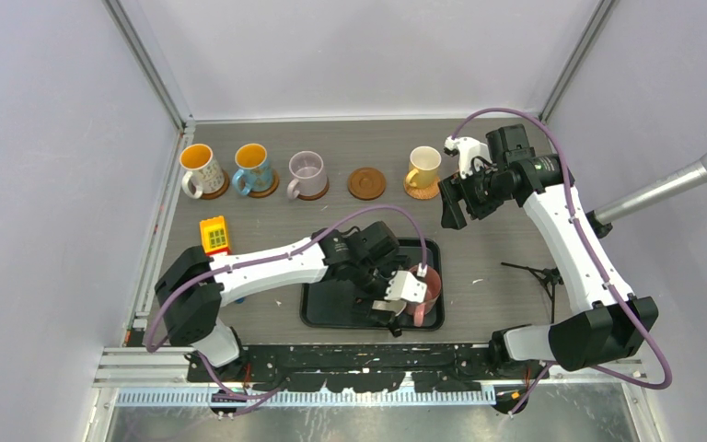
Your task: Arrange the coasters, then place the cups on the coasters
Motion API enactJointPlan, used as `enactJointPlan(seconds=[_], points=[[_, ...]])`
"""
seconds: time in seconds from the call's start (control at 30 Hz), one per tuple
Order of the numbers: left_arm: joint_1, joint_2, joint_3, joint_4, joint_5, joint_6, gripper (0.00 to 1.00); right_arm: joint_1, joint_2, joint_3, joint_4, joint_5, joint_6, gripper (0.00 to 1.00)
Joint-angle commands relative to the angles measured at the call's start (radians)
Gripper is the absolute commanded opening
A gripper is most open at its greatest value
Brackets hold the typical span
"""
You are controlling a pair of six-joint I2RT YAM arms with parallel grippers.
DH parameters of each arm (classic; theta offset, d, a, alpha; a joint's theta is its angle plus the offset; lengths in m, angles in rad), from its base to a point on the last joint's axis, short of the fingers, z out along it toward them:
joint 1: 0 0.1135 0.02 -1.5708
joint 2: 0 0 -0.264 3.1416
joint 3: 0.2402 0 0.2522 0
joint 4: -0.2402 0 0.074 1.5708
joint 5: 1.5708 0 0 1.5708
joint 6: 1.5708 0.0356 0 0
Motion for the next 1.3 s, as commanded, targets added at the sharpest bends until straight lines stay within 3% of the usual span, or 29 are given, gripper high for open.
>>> enactJointPlan(seconds=[0.0,0.57,0.73,0.87,1.0,1.27], points=[[-0.006,-0.018,0.001,0.083,-0.008,-0.024,1.00,0.002,-0.018,0.025,0.027,0.009,0.004,0.78],[0.144,-0.127,-0.084,0.068,-0.056,-0.041,0.77,0.001,0.012,0.024,0.067,-0.029,0.026,0.77],[0.205,-0.130,-0.112,0.145,-0.160,-0.075,0.74,0.003,0.011,-0.007,0.076,-0.078,0.052,0.76],[0.233,-0.115,-0.118,0.201,-0.222,-0.116,0.79,0.016,0.007,-0.044,0.098,-0.097,0.068,0.76],[0.246,-0.119,-0.119,0.212,-0.220,-0.155,0.99,0.026,0.012,-0.047,0.102,-0.099,0.067,0.76],[0.261,-0.153,-0.145,0.186,-0.140,-0.168,1.00,0.082,0.009,-0.086,0.130,-0.134,0.090,0.75]])
